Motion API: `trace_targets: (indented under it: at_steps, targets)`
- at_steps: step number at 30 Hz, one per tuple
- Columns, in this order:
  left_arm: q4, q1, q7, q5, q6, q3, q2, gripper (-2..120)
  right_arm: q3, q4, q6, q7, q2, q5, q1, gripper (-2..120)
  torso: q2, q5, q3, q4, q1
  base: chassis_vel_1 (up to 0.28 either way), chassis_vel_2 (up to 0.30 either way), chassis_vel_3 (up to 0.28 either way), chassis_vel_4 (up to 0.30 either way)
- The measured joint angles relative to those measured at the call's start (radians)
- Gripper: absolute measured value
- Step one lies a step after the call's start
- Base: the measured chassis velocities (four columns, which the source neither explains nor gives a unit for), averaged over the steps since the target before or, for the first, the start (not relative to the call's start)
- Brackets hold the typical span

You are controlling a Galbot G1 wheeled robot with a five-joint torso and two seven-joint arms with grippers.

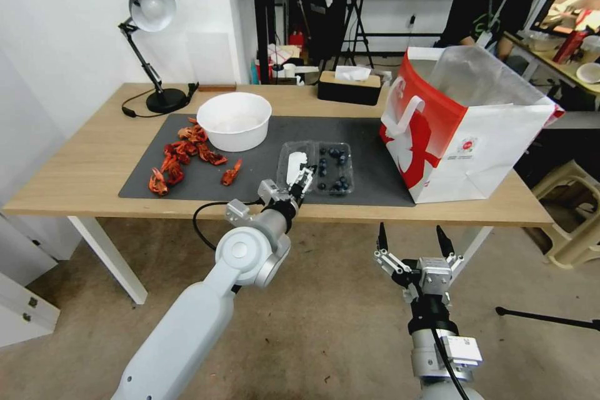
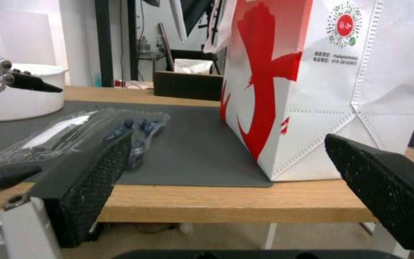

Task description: Close the takeout container lid, then place the container into the takeout bag.

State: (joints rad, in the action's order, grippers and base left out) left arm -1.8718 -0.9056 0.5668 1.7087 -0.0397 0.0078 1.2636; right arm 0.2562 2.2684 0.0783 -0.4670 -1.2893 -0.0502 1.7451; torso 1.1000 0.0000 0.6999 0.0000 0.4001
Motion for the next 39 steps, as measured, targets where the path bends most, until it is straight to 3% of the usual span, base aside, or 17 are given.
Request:
trace_targets:
  at_steps: [9, 16, 23, 29, 39]
  targets:
    - [0.025, 0.002, -0.07, -0.152, -0.039, 0.022, -0.027, 100, 0.0, 0.0, 0.004, -0.001, -0.005, -0.001, 0.003, 100, 0.0, 0.0001, 0.0, 0.0003, 0.0, 0.0, 0.0, 0.0, 0.0]
    - [0.0, -0.009, -0.173, -0.326, -0.08, 0.058, -0.059, 100, 0.0, -0.001, 0.011, 0.0, -0.01, -0.007, 0.006, 100, 0.0, 0.0, 0.0, 0.0001, 0.0, 0.0, 0.0, 0.0, 0.0]
    - [-0.02, -0.001, -0.238, -0.407, -0.11, 0.086, -0.078, 100, 0.001, -0.003, 0.012, 0.0, -0.012, -0.011, 0.007, 100, 0.0, 0.0, 0.0, 0.0, 0.0, 0.0, 0.0, 0.0, 0.0]
    - [-0.031, 0.021, -0.247, -0.399, -0.115, 0.101, -0.086, 100, 0.001, -0.005, 0.014, 0.001, -0.014, -0.013, 0.007, 100, 0.0, 0.0, 0.0, -0.0001, 0.0, 0.0, 0.0, 0.0, 0.0]
    - [-0.049, 0.081, -0.236, -0.28, -0.094, 0.132, -0.088, 100, 0.006, -0.01, 0.016, 0.002, -0.017, -0.017, 0.007, 100, 0.0, 0.0001, 0.0, 0.0, 0.0, 0.0, 0.0, 0.0, 0.0]
